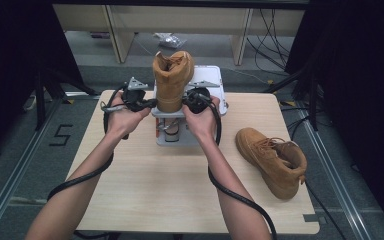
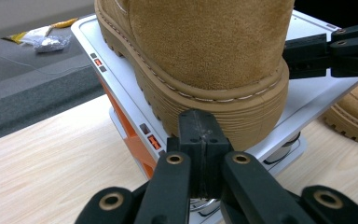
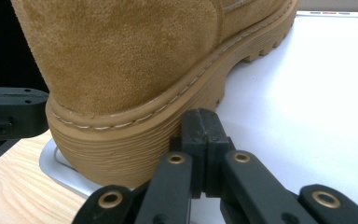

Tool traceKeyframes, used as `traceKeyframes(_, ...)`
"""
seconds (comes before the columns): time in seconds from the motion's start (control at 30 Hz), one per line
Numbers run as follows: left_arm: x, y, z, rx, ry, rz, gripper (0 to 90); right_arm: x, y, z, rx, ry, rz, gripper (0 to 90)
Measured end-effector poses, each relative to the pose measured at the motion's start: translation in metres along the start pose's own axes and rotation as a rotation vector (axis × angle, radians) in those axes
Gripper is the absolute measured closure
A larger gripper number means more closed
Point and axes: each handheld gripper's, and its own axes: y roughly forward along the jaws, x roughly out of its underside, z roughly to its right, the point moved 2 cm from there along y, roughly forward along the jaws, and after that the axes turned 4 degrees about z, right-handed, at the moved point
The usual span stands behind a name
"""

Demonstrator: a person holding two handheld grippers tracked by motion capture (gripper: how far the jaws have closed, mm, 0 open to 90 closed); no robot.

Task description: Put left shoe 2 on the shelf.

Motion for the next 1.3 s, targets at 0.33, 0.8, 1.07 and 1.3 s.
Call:
traceKeyframes(0.33, 0.001, 0.001, 0.0, 0.02, -0.02, 0.016, 89.9, -0.001, 0.001, 0.001, -0.003, 0.002, -0.007, 90.0)
traceKeyframes(0.8, 0.004, -0.02, -0.008, -0.002, -0.056, 0.115, 78.7, -0.008, -0.021, 0.01, 0.015, -0.018, -0.016, 64.1)
traceKeyframes(1.07, 0.023, -0.039, -0.019, -0.028, -0.059, 0.152, 70.8, -0.004, -0.043, 0.031, 0.03, -0.001, 0.007, 55.6)
traceKeyframes(1.3, 0.034, -0.044, -0.024, -0.034, -0.102, 0.15, 65.6, 0.003, -0.059, 0.052, 0.063, 0.012, -0.013, 52.6)
